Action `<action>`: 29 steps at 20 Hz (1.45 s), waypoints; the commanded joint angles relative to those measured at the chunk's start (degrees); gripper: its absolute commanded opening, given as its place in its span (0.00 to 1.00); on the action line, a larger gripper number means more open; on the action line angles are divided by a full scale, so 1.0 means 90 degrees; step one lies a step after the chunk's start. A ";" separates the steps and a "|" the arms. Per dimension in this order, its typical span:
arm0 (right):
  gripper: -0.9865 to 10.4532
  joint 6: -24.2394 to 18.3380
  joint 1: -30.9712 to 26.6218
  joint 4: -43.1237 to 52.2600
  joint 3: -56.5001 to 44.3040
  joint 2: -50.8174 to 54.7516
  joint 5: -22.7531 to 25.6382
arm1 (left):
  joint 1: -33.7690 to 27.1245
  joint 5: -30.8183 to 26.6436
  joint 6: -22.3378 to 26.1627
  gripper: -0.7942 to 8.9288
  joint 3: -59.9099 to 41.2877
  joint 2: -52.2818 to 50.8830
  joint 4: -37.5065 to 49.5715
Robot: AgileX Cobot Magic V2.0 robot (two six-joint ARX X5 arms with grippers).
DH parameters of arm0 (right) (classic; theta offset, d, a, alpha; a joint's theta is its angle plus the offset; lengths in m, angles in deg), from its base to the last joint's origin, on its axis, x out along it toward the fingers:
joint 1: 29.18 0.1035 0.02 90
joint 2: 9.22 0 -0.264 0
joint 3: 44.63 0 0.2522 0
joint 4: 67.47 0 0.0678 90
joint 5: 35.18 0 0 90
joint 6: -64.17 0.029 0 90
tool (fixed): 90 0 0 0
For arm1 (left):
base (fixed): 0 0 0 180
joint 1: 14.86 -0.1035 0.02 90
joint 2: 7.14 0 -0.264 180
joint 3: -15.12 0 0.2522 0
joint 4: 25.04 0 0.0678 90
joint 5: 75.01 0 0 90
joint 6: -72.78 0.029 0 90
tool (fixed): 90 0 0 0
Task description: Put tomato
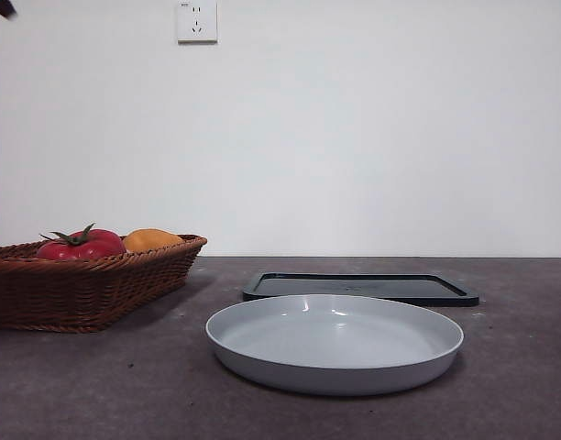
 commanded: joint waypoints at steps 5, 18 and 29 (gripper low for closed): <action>0.56 -0.0019 0.0027 0.0075 0.0126 -0.0041 -0.0005 | 0.0627 -0.1129 0.0044 0.72 0.0444 0.1617 0.1088; 0.56 -0.0019 0.0027 0.0085 0.0126 -0.0039 -0.0005 | 0.1491 -0.2470 0.0814 0.72 0.1785 0.4456 0.1268; 0.56 -0.0019 0.0027 0.0090 0.0126 -0.0039 -0.0005 | 0.1535 -0.2703 0.0860 0.70 0.1785 0.5311 0.1243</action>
